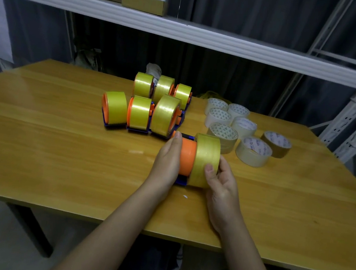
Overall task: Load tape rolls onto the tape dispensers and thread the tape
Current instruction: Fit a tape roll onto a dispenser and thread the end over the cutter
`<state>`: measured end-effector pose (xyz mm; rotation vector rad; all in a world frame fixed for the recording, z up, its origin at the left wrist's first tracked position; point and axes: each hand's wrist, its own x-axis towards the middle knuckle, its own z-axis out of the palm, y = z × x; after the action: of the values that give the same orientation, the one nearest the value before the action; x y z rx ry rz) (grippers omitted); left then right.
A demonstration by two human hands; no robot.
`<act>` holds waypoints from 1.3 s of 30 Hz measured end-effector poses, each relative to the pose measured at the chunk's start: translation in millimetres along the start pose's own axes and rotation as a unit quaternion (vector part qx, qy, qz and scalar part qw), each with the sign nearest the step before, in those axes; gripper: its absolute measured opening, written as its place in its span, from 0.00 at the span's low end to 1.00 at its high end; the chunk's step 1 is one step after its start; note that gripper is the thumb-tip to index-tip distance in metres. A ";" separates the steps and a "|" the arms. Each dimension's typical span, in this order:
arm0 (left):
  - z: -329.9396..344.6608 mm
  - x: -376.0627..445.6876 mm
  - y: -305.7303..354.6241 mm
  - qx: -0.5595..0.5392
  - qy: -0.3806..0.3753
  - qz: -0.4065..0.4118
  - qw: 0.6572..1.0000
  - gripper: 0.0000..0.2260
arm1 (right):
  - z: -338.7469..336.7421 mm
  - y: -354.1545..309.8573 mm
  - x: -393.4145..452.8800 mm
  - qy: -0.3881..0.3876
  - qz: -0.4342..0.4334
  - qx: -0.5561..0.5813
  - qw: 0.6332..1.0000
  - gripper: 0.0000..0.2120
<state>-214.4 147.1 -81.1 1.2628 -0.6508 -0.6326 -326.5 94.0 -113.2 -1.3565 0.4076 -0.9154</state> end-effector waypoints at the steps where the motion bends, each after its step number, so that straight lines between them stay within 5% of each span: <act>1: 0.4 0.1 -0.8 -0.002 0.005 0.001 1.000 0.15 | 1.0 -1.3 0.3 -0.003 -0.001 -0.003 1.000 0.27; 5: 1.9 -0.4 1.3 -0.028 0.004 -0.028 0.999 0.21 | 2.6 -2.6 2.6 0.000 0.002 -0.014 1.000 0.37; 12: -3.3 -2.0 -2.6 0.002 -0.029 -0.001 1.000 0.13 | 4.5 -5.7 0.3 0.037 0.013 0.044 0.998 0.22; 17: -10.6 -3.3 -2.9 0.019 -0.051 0.025 0.998 0.13 | 11.5 -11.0 11.2 0.158 0.013 -0.134 0.978 0.22; 29: -15.5 -2.9 5.1 0.032 -0.035 0.027 0.999 0.13 | 5.5 -6.5 31.9 0.038 0.106 -0.095 0.989 0.47; 39: -11.2 -7.5 15.6 0.040 -0.048 0.020 0.998 0.12 | 7.0 -4.8 23.2 0.096 0.017 -0.014 0.995 0.42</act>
<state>-209.9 162.9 -68.6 1.2959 -0.7853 -0.6432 -308.9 81.3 -101.4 -1.2871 0.5898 -1.0188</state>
